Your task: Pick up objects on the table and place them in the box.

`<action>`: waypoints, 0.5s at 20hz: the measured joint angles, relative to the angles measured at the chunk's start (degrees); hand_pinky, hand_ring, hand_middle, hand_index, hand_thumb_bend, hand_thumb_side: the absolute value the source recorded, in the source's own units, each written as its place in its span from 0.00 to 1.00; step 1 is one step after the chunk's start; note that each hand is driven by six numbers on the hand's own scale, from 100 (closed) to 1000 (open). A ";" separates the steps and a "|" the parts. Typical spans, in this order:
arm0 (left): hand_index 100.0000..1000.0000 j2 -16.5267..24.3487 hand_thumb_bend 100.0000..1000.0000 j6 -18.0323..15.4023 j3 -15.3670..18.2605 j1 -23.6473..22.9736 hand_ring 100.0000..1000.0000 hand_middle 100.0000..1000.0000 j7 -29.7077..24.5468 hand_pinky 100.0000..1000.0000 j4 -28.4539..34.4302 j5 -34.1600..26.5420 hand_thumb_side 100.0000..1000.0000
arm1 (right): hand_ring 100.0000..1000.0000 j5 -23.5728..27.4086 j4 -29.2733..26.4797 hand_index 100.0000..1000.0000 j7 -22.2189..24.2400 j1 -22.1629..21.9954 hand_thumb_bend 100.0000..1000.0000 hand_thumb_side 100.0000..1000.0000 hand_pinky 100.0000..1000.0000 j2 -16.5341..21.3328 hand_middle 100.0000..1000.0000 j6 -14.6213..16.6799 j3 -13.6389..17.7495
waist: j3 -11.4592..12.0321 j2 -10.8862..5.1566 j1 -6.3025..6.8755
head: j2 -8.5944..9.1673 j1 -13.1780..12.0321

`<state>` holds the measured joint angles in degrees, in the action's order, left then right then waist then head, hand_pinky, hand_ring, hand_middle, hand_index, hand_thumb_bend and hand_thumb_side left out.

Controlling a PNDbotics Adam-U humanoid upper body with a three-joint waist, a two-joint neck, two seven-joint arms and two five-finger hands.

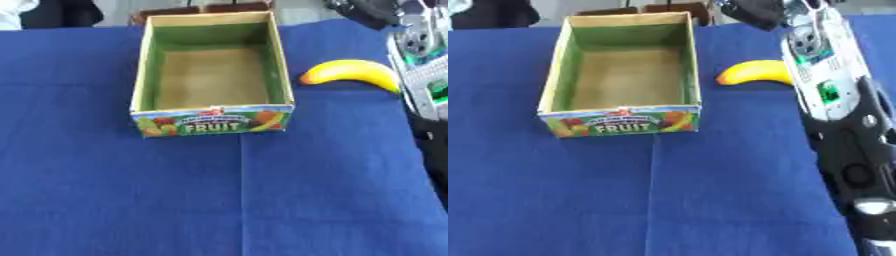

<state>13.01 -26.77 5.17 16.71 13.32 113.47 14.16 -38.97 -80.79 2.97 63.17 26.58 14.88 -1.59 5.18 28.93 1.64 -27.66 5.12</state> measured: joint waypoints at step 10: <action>0.91 0.02 0.00 0.13 -0.01 -0.04 0.77 0.78 -0.13 0.71 0.00 -0.02 0.91 | 0.86 -2.51 11.35 0.87 7.27 2.59 0.63 1.00 0.75 4.65 0.57 2.23 -0.59 | -0.24 0.00 0.00 | 0.01 -0.67</action>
<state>13.02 -26.64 5.16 16.67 13.19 113.47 14.14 -41.49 -69.44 10.24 65.76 31.23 17.11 -2.17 4.94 28.93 1.64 -27.65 4.45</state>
